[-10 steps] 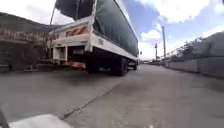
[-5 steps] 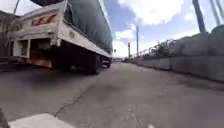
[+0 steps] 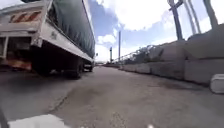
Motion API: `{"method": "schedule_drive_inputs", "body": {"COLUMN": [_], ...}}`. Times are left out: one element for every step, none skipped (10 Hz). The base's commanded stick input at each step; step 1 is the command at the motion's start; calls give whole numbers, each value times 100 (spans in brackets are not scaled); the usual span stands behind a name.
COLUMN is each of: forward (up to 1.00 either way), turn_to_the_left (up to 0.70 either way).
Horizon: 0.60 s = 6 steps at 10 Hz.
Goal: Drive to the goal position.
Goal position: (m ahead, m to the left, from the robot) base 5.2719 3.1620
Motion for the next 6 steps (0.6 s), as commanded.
{"method": "schedule_drive_inputs", "body": {"forward": [22,70,70,70,70,70], "turn_to_the_left": [0,0,0,0,0,0]}}
